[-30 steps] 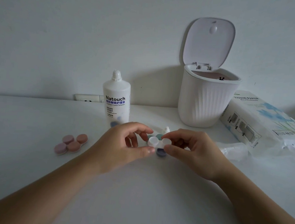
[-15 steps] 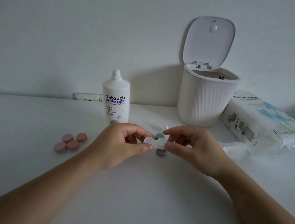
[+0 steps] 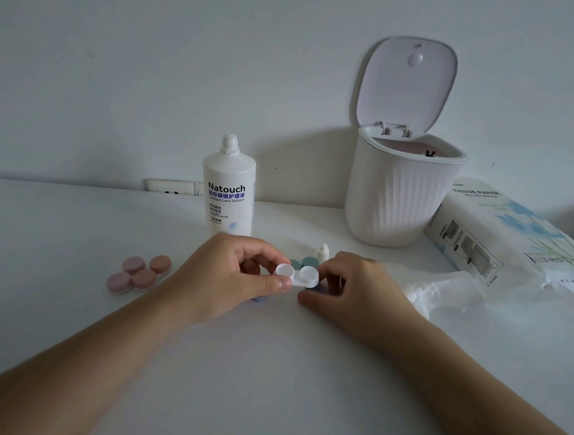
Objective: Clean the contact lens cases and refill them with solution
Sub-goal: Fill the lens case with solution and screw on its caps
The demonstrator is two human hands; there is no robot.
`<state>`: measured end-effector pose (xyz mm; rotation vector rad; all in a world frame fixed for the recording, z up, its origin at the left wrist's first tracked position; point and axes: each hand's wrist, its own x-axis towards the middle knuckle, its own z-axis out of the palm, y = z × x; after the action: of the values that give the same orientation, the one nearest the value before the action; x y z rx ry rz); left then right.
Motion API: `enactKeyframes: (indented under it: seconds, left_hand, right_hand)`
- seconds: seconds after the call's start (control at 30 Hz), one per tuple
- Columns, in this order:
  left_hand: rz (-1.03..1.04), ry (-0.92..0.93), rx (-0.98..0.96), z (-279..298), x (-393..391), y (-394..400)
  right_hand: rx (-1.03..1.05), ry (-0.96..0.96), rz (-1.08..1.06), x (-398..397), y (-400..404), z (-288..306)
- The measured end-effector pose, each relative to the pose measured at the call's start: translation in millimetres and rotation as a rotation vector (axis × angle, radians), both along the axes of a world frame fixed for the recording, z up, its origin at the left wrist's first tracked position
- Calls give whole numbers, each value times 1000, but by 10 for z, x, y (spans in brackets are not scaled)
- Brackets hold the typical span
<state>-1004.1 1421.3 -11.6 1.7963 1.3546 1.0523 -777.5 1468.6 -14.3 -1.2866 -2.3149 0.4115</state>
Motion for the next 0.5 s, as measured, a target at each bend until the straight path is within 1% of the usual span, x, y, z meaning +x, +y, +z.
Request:
enactKeyframes:
  seconds: [0.13,0.37,0.5]
  left_hand:
    - [9,4,-11,0,-10,8]
    - [9,-8,-31,-8,-6,13]
    - [14,11,-28,7,3,-3]
  right_hand:
    - [-31,57,21,25,12,5]
    - [-226,498,-49,152,60,82]
    - [-308,650,18,192,34,159]
